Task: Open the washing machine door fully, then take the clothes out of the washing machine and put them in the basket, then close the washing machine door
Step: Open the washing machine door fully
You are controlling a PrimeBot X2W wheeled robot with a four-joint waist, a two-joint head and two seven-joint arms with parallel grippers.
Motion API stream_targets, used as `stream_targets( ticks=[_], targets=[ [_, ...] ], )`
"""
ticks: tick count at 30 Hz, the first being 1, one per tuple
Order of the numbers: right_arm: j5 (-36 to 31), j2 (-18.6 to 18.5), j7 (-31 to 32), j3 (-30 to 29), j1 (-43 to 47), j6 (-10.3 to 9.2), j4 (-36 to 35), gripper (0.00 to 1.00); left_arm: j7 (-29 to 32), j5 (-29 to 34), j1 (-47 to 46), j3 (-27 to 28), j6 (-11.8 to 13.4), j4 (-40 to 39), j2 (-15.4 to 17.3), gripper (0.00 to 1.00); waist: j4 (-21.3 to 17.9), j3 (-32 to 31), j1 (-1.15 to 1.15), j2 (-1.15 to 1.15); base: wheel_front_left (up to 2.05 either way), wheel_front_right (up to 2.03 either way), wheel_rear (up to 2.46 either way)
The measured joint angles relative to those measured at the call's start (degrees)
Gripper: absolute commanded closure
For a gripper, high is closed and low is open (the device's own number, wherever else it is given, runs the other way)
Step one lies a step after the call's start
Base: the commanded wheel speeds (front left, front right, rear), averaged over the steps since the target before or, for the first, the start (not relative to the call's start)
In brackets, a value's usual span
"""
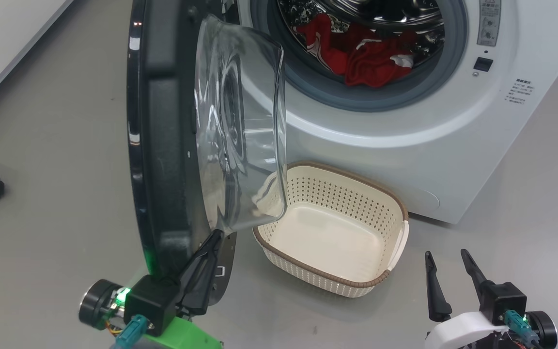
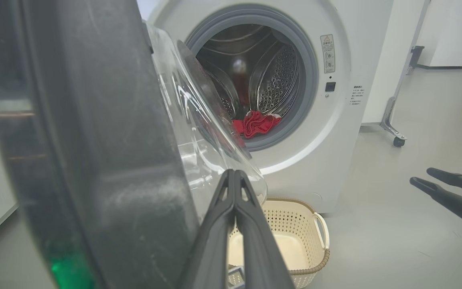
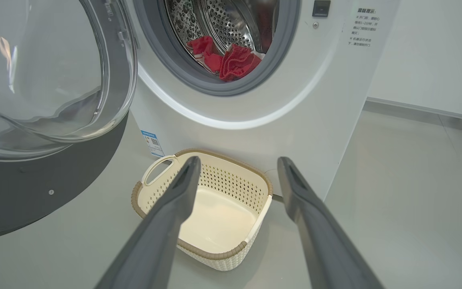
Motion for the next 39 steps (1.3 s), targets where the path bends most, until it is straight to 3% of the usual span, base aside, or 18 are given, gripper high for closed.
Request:
stream_targets(
  ticks=[18, 39],
  targets=[
    [-2.8, -0.5, 0.0, 1.0, -0.7, 0.10, -4.2, 0.00, -0.4, 0.0, 1.8, 7.0, 2.4, 1.7, 2.0, 1.00, 0.9, -1.0, 0.00, 0.00, 0.00, 0.00, 0.00],
    [-5.0, -1.1, 0.0, 2.7, -1.8, 0.67, -7.8, 0.00, -2.8, -1.6, 1.5, 18.2, 3.9, 7.4, 3.0, 1.00, -2.6, 0.5, 0.00, 0.00, 0.00, 0.00, 0.00]
  ],
)
